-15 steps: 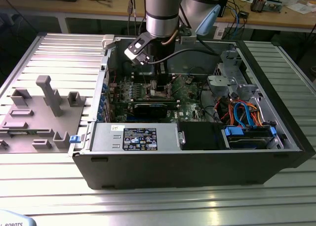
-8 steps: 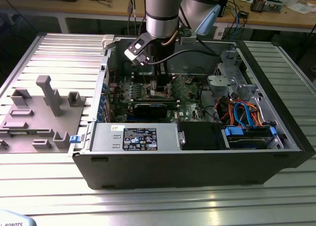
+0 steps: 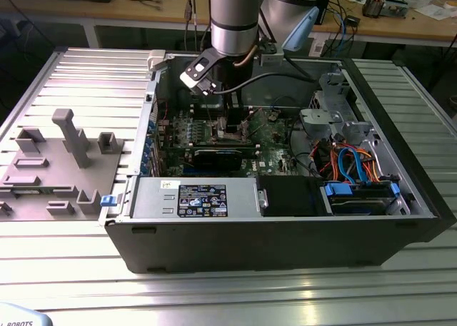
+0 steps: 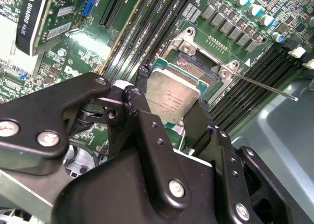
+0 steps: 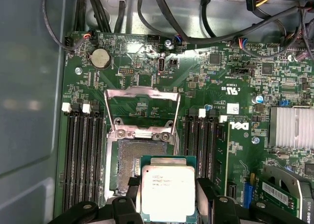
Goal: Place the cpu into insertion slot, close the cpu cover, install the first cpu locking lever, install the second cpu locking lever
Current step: 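Place the cpu into insertion slot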
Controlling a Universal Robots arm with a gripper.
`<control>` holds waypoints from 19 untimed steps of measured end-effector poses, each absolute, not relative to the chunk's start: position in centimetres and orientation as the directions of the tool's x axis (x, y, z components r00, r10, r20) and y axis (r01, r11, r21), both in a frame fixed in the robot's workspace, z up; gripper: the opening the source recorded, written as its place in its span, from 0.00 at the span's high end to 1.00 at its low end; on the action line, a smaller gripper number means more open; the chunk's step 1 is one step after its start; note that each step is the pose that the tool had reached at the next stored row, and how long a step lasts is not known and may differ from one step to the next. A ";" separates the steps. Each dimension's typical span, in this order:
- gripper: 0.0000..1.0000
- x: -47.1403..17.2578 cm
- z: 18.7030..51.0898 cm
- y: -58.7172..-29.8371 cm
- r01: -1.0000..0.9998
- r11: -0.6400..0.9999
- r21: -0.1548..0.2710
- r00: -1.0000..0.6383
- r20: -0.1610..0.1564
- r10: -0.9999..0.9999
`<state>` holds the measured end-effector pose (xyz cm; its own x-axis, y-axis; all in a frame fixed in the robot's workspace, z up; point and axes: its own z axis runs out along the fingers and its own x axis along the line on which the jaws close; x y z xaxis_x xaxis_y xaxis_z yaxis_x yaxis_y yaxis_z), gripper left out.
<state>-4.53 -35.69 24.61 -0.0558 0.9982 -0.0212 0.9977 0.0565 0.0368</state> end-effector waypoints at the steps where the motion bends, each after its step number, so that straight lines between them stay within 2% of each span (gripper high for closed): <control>1: 0.46 -4.5 24.6 -35.7 0.998 0.057 0.037 -0.056 -0.021 0.998; 19: 0.46 -4.5 24.2 -35.7 0.998 0.057 0.037 -0.056 -0.021 0.998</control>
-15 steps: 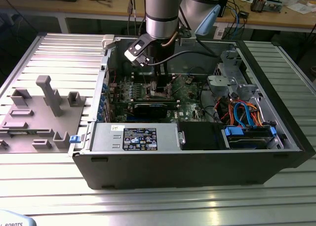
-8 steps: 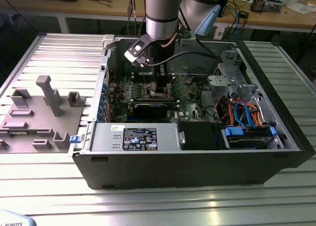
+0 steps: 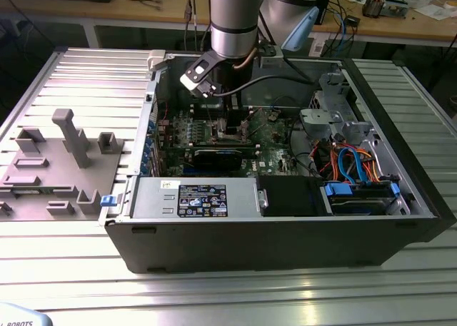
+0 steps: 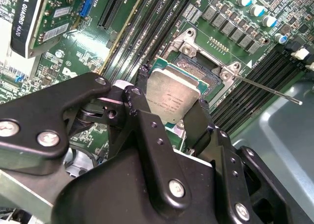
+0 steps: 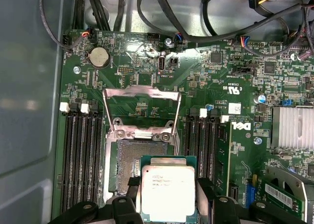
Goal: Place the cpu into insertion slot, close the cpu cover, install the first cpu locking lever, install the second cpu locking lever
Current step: 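Place the cpu into insertion slot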
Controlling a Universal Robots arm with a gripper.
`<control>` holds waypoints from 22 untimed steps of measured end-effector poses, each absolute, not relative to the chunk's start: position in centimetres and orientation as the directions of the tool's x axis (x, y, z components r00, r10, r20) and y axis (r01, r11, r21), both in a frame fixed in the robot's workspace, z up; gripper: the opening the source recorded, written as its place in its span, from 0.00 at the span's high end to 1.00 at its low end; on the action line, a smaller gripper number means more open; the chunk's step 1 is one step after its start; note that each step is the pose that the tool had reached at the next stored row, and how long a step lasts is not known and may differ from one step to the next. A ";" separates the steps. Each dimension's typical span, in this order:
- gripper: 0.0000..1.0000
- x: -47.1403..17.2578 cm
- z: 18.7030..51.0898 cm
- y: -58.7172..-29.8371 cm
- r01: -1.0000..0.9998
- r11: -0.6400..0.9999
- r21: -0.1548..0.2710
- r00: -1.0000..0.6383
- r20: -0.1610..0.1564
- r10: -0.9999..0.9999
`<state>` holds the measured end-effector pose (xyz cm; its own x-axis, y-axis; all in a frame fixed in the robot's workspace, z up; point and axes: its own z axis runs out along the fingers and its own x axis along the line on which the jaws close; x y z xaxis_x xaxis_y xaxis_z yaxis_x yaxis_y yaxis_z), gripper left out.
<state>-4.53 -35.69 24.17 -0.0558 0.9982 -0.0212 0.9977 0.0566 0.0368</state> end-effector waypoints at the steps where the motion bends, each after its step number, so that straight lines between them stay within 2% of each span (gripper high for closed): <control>1: 0.46 -4.5 24.2 -35.7 0.998 0.057 0.037 -0.056 -0.021 0.998; 22: 0.46 -4.5 23.6 -35.7 0.998 0.057 0.037 -0.056 -0.021 0.998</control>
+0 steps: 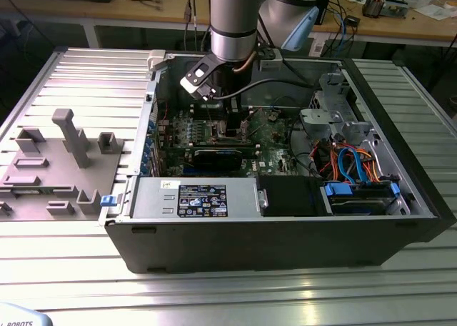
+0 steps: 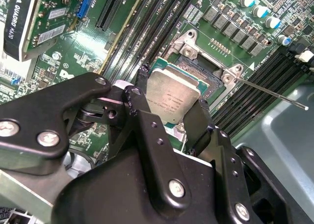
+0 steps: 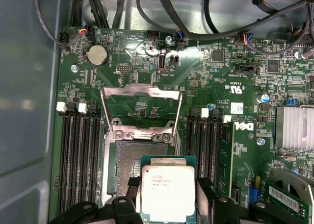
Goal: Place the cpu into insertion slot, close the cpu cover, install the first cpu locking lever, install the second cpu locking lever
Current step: 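Place the cpu into insertion slot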
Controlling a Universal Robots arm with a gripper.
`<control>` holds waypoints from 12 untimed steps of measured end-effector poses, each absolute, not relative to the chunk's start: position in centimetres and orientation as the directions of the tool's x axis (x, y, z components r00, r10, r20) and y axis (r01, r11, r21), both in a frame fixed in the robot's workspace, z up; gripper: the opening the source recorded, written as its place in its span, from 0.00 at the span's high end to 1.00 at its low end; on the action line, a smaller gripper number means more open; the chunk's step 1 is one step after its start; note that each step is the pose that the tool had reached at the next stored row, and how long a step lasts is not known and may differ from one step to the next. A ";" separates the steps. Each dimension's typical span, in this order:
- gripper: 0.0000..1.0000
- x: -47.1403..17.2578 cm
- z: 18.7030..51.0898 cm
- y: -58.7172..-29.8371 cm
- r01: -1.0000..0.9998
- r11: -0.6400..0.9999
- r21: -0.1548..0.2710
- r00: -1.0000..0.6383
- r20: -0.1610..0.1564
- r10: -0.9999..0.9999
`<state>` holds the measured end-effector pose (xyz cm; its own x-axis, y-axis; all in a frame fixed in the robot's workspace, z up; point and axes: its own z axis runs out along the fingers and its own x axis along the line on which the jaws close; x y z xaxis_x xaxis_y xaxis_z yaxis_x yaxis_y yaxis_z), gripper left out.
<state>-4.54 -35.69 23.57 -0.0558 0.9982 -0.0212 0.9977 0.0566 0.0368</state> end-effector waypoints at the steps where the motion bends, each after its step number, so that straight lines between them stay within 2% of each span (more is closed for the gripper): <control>1: 0.46 -4.5 23.5 -35.7 0.998 0.057 0.037 -0.056 -0.021 0.998; 12: 0.46 -4.5 23.3 -35.7 0.998 0.057 0.037 -0.056 -0.021 0.998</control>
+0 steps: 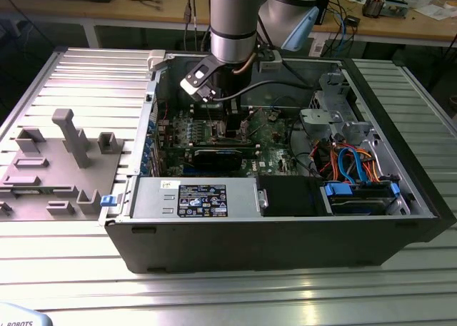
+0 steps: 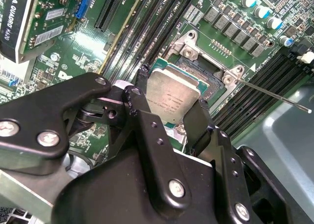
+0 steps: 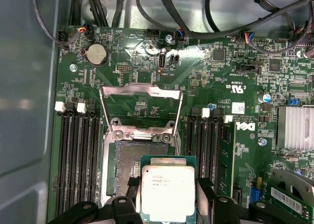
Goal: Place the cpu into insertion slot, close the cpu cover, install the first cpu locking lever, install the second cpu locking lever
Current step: 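Place the cpu into insertion slot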
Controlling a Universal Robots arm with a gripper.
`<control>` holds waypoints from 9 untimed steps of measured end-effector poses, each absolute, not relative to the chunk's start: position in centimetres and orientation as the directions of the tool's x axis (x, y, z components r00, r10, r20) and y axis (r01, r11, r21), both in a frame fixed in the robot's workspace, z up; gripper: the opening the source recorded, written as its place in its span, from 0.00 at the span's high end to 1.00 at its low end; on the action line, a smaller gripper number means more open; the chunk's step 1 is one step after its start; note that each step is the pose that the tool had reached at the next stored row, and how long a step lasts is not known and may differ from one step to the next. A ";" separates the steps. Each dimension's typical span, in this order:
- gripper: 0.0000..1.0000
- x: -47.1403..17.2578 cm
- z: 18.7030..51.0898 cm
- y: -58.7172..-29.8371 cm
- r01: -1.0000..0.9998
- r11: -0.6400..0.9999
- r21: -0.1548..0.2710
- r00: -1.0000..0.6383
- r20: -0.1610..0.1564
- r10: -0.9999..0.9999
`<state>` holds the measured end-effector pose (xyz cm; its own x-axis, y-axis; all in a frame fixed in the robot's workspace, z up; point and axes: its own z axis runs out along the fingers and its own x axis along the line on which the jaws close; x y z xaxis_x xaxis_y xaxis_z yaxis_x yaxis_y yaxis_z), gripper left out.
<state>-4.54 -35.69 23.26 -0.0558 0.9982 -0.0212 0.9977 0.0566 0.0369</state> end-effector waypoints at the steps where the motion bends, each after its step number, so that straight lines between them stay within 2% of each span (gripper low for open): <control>1: 0.46 -4.5 23.2 -35.7 0.998 0.057 0.037 -0.056 -0.021 0.998; 9: 0.46 -4.6 23.1 -35.7 0.998 0.057 0.037 -0.056 -0.021 0.998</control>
